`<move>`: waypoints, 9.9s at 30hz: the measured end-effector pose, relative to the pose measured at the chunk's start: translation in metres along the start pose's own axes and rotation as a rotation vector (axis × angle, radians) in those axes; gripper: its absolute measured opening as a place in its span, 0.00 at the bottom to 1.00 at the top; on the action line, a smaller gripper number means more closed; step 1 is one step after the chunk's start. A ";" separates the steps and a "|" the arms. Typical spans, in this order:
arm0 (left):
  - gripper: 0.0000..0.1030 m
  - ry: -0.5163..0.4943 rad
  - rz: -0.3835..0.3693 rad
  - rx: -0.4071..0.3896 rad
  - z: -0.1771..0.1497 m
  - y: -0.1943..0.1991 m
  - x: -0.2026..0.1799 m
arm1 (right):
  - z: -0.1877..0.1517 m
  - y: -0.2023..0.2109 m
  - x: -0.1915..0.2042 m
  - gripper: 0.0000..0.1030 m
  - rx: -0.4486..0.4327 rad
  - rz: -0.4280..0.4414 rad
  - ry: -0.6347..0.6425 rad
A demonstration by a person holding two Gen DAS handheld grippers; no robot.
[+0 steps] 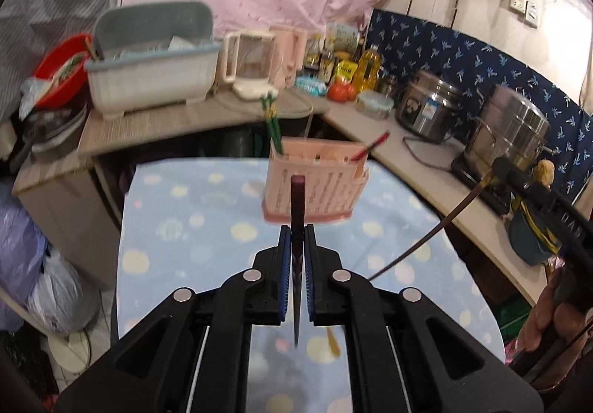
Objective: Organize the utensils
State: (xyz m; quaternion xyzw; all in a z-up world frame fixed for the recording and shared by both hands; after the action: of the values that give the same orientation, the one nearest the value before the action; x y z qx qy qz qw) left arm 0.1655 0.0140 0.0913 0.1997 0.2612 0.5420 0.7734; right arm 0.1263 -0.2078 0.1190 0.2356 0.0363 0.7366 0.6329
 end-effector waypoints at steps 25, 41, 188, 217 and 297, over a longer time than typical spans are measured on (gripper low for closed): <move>0.06 0.030 0.027 -0.226 0.182 -0.091 -0.005 | 0.118 -0.149 -0.018 0.07 -0.088 -0.054 -0.018; 0.42 0.086 0.033 -0.140 0.148 -0.129 0.011 | 0.070 -0.175 -0.023 0.44 0.005 -0.086 -0.022; 0.01 -0.039 0.074 0.156 -0.083 -0.041 -0.039 | -0.136 0.011 -0.025 0.07 0.263 -0.040 -0.083; 0.01 -0.040 0.019 -0.030 0.057 -0.033 -0.050 | 0.011 -0.034 -0.006 0.07 0.035 -0.011 -0.005; 0.78 -0.053 0.189 0.097 -0.021 -0.087 -0.045 | -0.070 -0.063 -0.040 0.57 0.228 -0.214 0.039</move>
State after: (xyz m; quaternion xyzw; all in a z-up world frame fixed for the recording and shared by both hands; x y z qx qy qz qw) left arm 0.2038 -0.0573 0.0321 0.2749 0.2466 0.5937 0.7149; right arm 0.1595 -0.2167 0.0227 0.2862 0.1570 0.6605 0.6761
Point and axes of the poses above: each gripper's, at about its wrist camera, not at the fingertips, and y roughly against the way its jaws point, x to its left, z to its top, the point moved 5 cm from there along -y, roughly the way its jaws point, and after that the axes turned 1 degree about z, right-handed, at the moved point
